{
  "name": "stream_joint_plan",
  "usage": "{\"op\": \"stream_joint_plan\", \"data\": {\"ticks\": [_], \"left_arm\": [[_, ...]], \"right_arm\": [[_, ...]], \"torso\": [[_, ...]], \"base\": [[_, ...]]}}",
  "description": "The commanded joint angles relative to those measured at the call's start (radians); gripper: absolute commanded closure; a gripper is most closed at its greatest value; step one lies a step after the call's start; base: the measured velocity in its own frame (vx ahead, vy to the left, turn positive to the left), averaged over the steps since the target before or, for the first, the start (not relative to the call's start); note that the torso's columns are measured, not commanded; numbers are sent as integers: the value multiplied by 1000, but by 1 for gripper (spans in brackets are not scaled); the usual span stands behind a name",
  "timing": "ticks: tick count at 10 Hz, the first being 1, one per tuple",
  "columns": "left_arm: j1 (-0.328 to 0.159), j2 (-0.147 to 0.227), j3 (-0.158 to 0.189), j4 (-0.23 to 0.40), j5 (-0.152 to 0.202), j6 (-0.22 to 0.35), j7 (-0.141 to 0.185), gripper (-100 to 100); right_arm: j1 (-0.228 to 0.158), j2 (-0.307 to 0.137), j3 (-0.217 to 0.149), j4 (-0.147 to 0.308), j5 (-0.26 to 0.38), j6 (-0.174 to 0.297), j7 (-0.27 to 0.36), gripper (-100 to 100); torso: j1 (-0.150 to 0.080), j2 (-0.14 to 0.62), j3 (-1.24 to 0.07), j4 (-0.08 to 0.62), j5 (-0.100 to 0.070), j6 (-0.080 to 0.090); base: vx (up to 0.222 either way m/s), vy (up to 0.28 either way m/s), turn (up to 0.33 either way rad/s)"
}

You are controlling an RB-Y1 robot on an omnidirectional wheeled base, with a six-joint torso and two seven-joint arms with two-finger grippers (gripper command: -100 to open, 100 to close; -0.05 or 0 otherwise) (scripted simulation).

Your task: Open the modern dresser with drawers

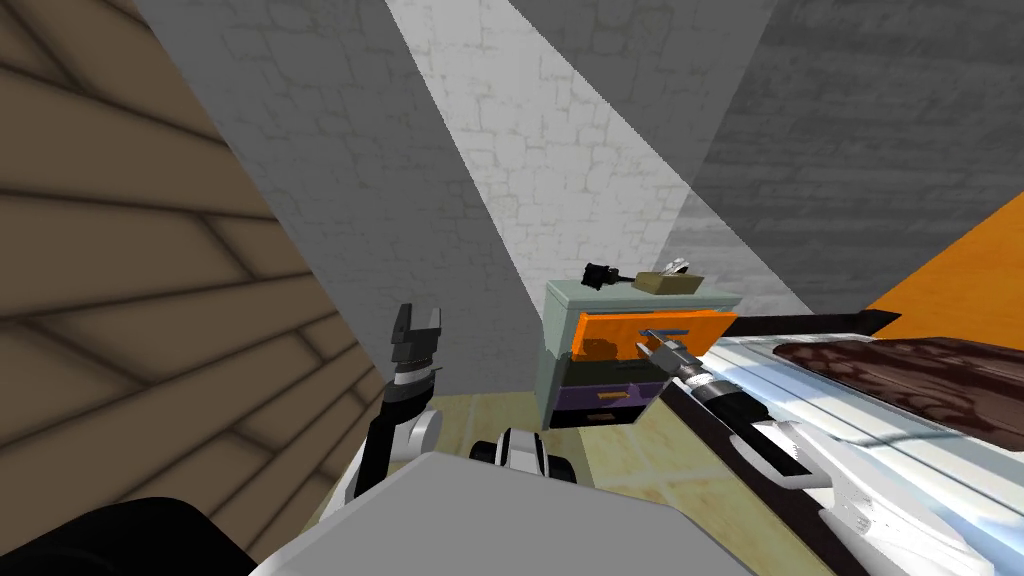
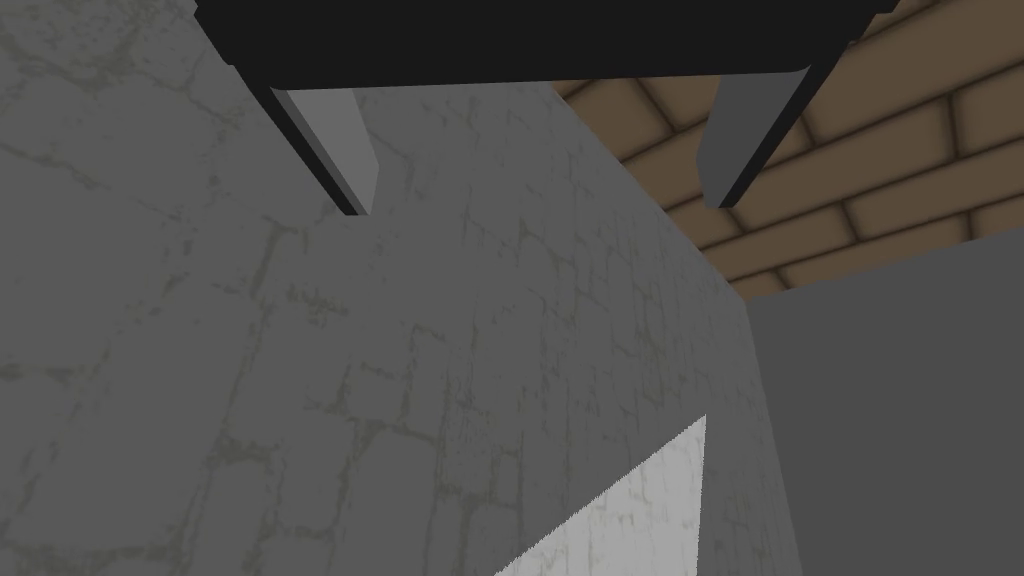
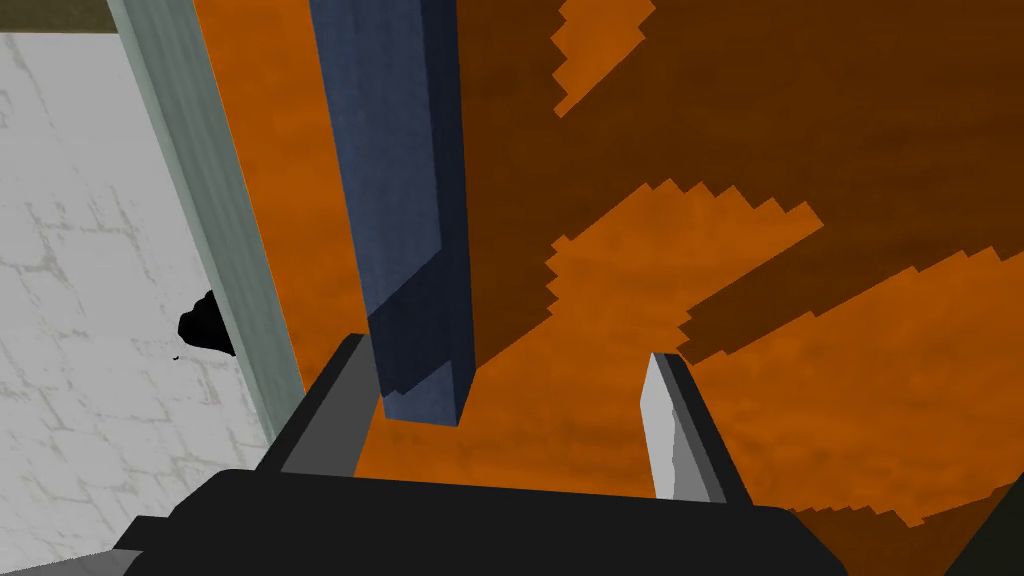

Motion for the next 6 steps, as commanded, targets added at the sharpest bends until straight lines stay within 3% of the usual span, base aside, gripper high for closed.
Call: {"op": "stream_joint_plan", "data": {"ticks": [1,3,4,6], "left_arm": [[0,0,0,0,0,0,0,0],[0,0,0,0,0,0,0,0],[0,0,0,0,0,0,0,0],[0,0,0,0,0,0,0,0]], "right_arm": [[68,-34,-31,13,-84,-32,43,100],[82,-34,-31,13,-94,-32,43,100],[111,-68,-74,20,-147,-59,84,100],[140,-68,-74,20,-170,-59,84,100]], "torso": [[0,0,0,1,1,0],[-3,1,1,0,-3,1],[-5,1,1,1,-3,0],[2,0,0,1,0,1]], "base": [[19,52,94],[8,18,-31],[-1,54,301],[19,31,45]]}}
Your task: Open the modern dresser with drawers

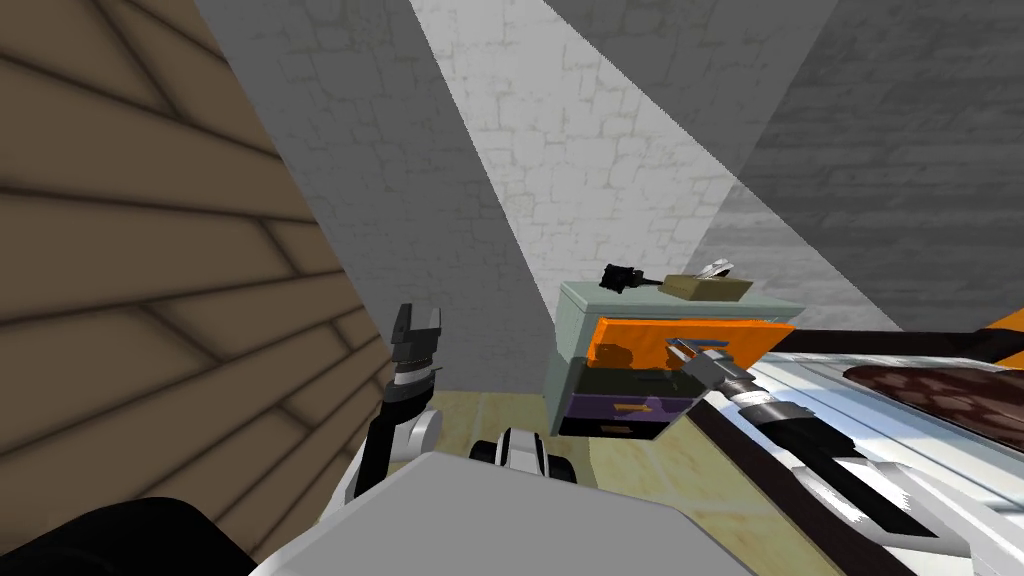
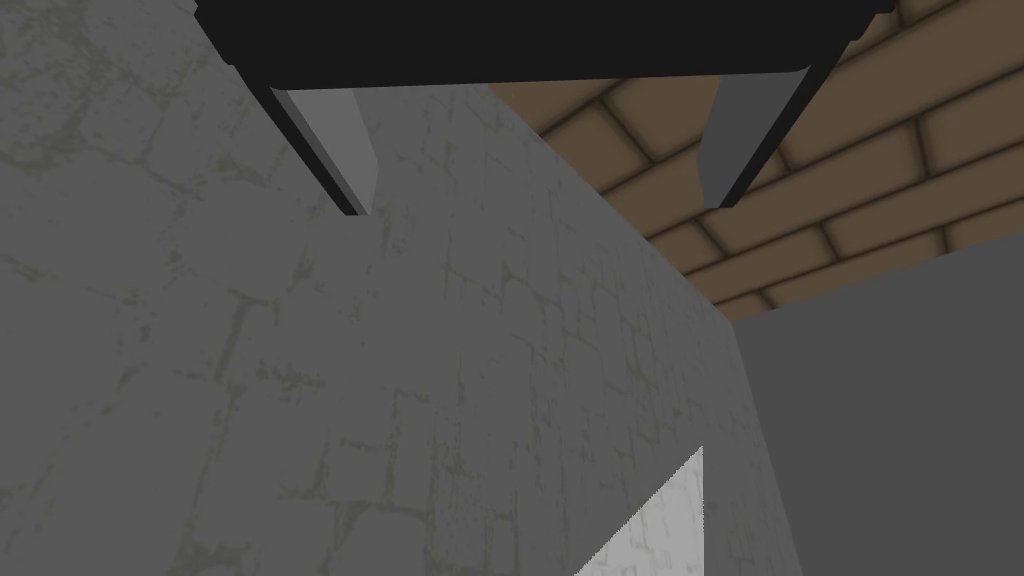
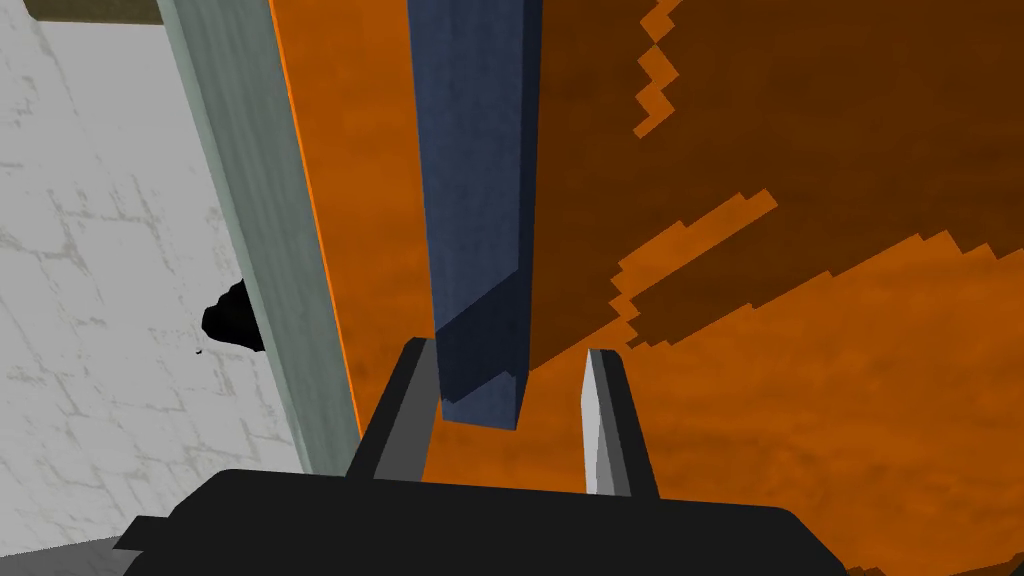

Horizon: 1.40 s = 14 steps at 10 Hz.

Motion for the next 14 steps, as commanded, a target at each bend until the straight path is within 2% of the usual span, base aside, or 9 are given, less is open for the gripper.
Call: {"op": "stream_joint_plan", "data": {"ticks": [1,2,3,6,7,11,12,14], "left_arm": [[0,0,0,0,0,0,0,0],[0,0,0,0,0,0,0,0],[0,0,0,0,0,0,0,0],[0,0,0,0,0,0,0,0],[0,0,0,0,0,0,0,0],[0,0,0,0,0,0,0,0],[0,0,0,0,0,0,0,0],[0,0,0,0,0,0,0,0]], "right_arm": [[69,-26,-37,3,-65,-37,49,100],[97,-26,-37,3,-90,-37,49,100],[77,-33,-47,-5,-76,-24,38,100],[98,-62,-37,-3,-82,-30,1,100],[90,-64,-48,-8,-84,-25,8,100],[112,-65,-38,-17,-88,-51,-4,100],[108,-100,-53,-27,-93,-31,-29,-100],[108,-145,-62,-28,-99,-18,-67,-100]], "torso": [[-3,1,1,-1,-2,1],[-2,1,1,1,-1,-2],[-1,2,1,2,0,-2],[-3,13,8,7,1,3],[-3,12,7,6,1,3],[-2,12,7,7,3,4],[-2,11,7,7,3,4],[1,-2,-2,6,8,1]], "base": [[13,65,168],[11,54,154],[1,11,-4],[-128,7,-36],[-80,8,-18],[-181,-13,-60],[-113,14,-20],[0,37,7]]}}
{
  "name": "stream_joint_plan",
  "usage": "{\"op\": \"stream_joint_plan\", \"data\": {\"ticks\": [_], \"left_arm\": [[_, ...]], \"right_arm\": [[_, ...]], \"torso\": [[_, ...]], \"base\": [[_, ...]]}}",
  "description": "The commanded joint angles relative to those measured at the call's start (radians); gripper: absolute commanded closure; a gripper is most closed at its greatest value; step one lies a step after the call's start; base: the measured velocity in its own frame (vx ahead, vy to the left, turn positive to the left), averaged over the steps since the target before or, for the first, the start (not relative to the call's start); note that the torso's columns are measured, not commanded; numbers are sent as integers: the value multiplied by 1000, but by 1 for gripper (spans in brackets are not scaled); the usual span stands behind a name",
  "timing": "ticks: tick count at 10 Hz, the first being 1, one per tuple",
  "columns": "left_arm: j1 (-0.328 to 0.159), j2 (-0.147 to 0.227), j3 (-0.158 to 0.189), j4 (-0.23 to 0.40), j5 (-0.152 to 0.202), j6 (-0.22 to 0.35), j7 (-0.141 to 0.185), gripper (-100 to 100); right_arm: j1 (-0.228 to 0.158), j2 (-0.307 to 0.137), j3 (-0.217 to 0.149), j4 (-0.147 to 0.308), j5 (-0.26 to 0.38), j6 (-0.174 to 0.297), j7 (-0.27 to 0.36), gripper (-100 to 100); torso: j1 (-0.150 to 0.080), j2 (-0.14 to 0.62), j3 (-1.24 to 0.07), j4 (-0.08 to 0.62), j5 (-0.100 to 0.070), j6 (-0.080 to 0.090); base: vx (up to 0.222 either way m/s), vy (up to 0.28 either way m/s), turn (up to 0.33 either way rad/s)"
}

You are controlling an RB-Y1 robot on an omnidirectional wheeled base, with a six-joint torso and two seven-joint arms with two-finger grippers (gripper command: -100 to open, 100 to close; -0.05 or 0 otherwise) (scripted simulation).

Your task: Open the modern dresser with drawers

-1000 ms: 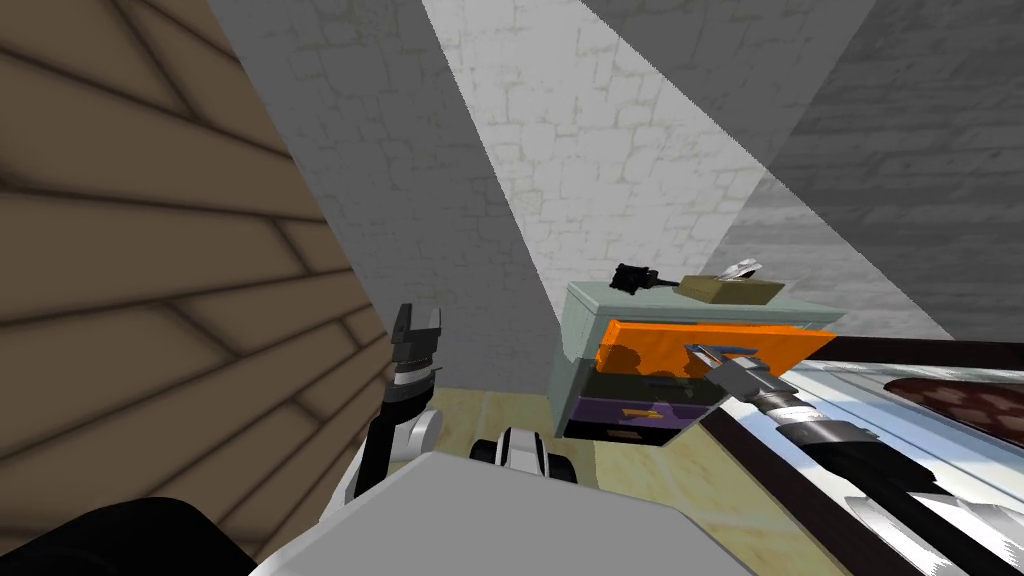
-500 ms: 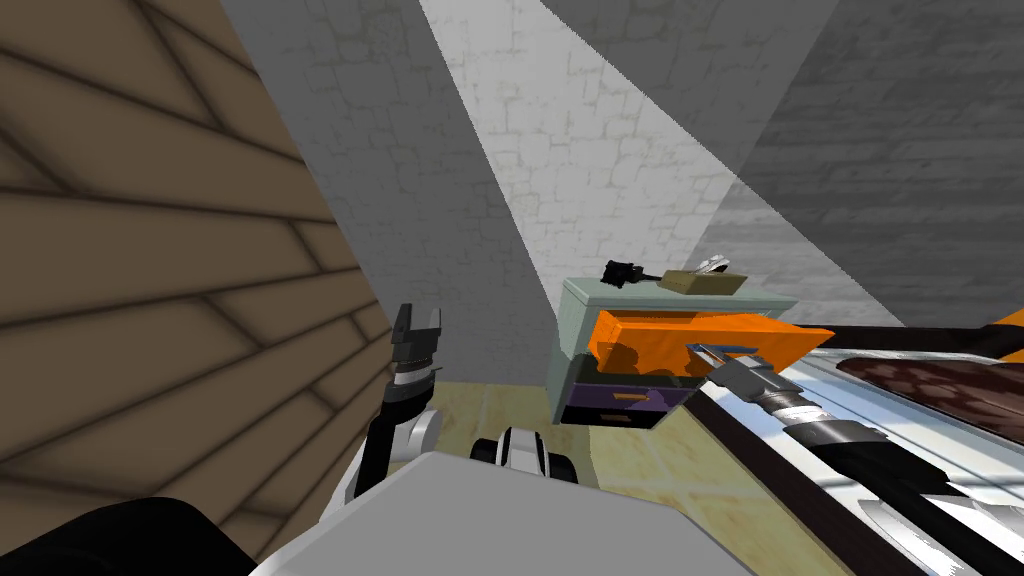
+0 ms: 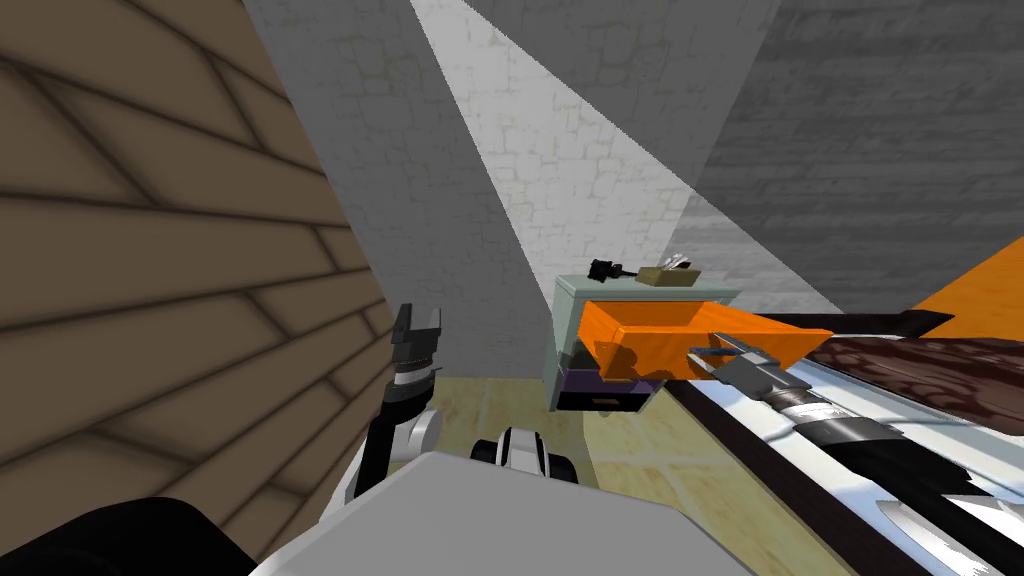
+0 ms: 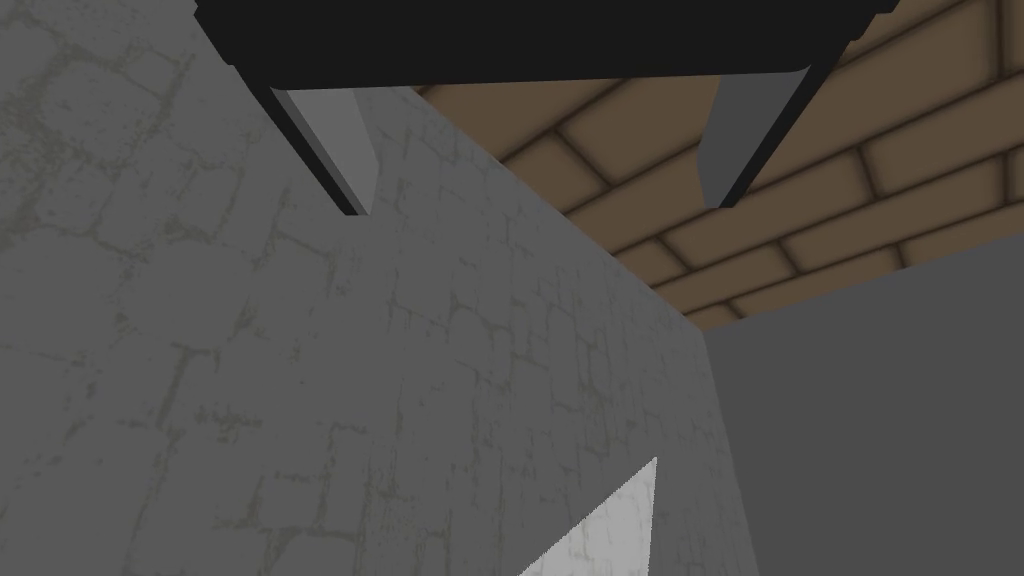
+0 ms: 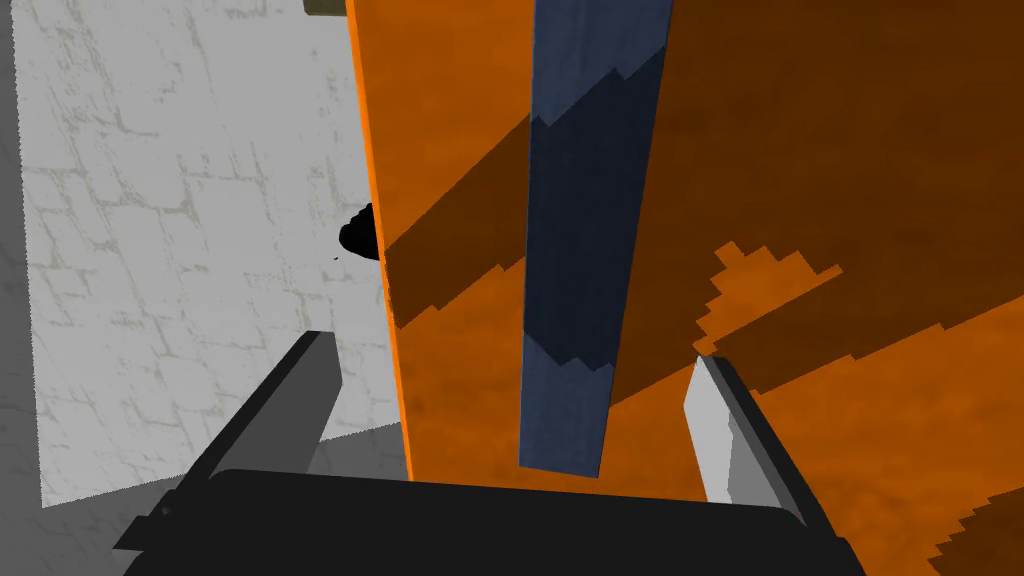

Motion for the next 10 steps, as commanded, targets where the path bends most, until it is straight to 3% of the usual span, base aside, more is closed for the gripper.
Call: {"op": "stream_joint_plan", "data": {"ticks": [1,3,4,5,10], "left_arm": [[0,0,0,0,0,0,0,0],[0,0,0,0,0,0,0,0],[0,0,0,0,0,0,0,0],[0,0,0,0,0,0,0,0],[0,0,0,0,0,0,0,0]], "right_arm": [[-4,-55,-10,2,-7,16,-46,-100],[-4,-101,-18,1,-12,29,-85,-100],[-6,-90,-14,5,-10,26,-74,-100],[-5,-91,-13,5,-10,28,-77,0],[-3,-90,-11,7,-9,29,-77,0]], "torso": [[0,1,0,1,1,1],[0,11,7,4,1,3],[0,15,9,6,2,3],[0,15,9,6,2,2],[0,12,7,4,1,3]], "base": [[14,41,9],[6,41,9],[0,16,-11],[0,0,0],[0,0,0]]}}
